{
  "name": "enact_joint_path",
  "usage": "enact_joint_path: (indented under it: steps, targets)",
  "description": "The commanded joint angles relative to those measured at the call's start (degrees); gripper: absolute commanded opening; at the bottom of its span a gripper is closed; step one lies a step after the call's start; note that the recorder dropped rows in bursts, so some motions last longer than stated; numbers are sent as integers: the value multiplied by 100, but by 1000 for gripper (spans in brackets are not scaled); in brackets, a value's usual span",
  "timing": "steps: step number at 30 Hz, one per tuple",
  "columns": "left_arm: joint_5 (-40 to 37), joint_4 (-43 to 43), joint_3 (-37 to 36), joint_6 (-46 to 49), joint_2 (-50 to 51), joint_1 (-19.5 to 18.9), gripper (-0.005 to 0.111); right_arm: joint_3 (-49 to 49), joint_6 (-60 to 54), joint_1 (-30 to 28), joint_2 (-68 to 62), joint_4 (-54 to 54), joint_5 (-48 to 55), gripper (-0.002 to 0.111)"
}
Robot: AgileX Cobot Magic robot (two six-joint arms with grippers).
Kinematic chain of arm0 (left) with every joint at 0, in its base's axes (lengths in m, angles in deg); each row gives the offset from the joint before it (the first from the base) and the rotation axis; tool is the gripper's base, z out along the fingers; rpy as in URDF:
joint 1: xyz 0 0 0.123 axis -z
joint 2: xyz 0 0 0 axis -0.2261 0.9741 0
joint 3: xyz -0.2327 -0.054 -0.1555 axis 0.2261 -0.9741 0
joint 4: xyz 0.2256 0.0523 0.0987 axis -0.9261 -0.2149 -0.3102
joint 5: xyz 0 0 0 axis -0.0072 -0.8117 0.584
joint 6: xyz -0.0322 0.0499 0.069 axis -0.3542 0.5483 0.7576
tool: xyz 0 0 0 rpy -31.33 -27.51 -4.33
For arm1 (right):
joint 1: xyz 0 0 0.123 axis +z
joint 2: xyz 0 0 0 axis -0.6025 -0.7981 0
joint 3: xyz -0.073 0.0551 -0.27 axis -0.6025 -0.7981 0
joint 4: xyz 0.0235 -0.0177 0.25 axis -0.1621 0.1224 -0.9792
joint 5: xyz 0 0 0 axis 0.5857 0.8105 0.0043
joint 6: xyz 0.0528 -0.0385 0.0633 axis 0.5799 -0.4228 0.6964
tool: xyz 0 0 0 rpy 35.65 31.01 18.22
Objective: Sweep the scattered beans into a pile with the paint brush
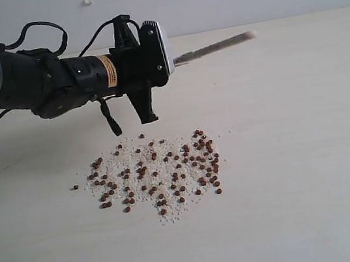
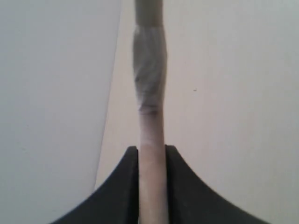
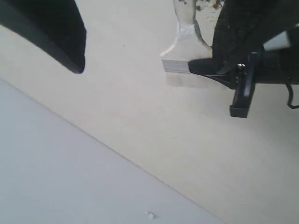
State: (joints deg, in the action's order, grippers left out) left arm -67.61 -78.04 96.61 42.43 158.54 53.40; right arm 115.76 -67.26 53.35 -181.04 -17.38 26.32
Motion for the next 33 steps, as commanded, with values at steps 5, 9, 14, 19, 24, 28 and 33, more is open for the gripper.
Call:
enact_joint_path:
  steps: [5,9,14,19,24,28,33]
  targets:
    - [1234,-3014,82,-5765,-399,-845,0,-1049,-1363,-888,394,-1577,235,70]
    - [3837,-4254,248,-7838,-409,-1702,0,-2596,-4180,-1138,512,-3693,367,70]
    - [4899,-4460,248,-8291,-409,-2044,0,-3498,-6519,-1138,512,-5712,416,70]
    - [4899,-4812,248,-8739,-435,-2042,0,-3829,-7686,-1127,512,-7033,950,70]
    - [4899,-4917,248,-8874,-435,-1922,0,-3829,-7797,-1025,512,-7111,950,70]
    - [4899,-4917,248,-8847,-435,-1817,0,-3829,-7880,-891,418,-7238,950,70]
    - [4899,-4917,248,-8690,-447,-1711,0,-3829,-8048,-893,171,-7656,950,70]
